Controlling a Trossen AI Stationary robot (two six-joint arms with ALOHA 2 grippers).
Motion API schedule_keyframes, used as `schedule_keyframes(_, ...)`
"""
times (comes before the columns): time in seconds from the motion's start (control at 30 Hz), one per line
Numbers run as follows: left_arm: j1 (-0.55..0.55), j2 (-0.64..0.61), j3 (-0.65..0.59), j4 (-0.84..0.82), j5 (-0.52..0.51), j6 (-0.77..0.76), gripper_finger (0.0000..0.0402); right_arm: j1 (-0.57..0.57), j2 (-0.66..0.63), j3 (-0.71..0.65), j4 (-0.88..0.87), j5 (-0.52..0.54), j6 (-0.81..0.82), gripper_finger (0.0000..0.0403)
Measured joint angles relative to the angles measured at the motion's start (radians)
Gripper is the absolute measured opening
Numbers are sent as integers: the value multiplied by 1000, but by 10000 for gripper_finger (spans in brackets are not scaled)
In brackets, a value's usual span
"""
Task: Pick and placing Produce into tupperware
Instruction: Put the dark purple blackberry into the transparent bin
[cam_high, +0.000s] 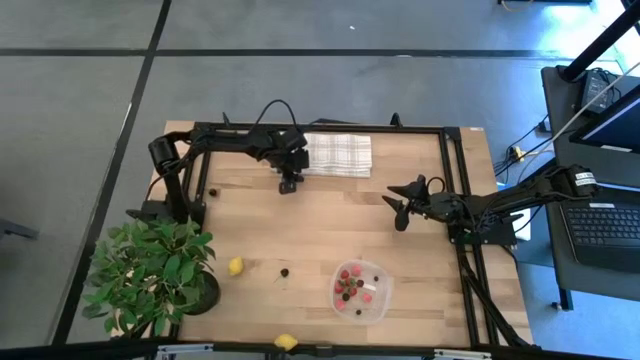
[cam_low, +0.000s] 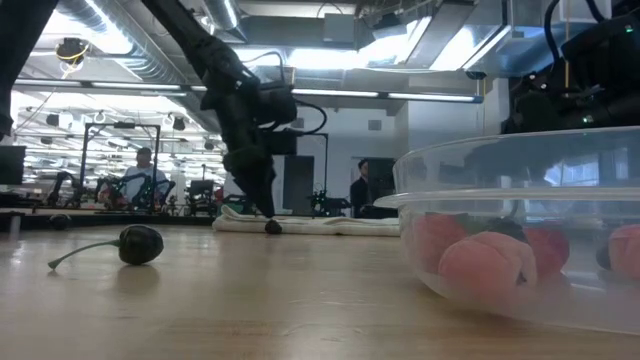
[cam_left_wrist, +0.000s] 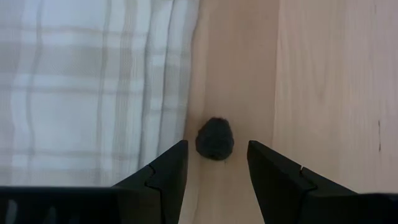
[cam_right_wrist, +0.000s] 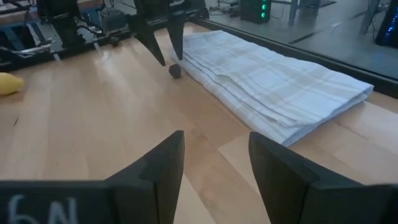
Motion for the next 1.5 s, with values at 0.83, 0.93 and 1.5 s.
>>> schedule_keyframes(0.83, -90, 37, 0, 57, -168, 129, 160, 0, 0, 0, 11, 1, -23, 182)
schedule_keyframes(0.93, -89, 37, 0, 57, -171, 129, 160, 0, 0, 0, 11, 1, -23, 182)
schedule_keyframes(1.5, -89, 105, 5, 56, -176, 128, 160, 0, 0, 0, 14, 1, -21, 182)
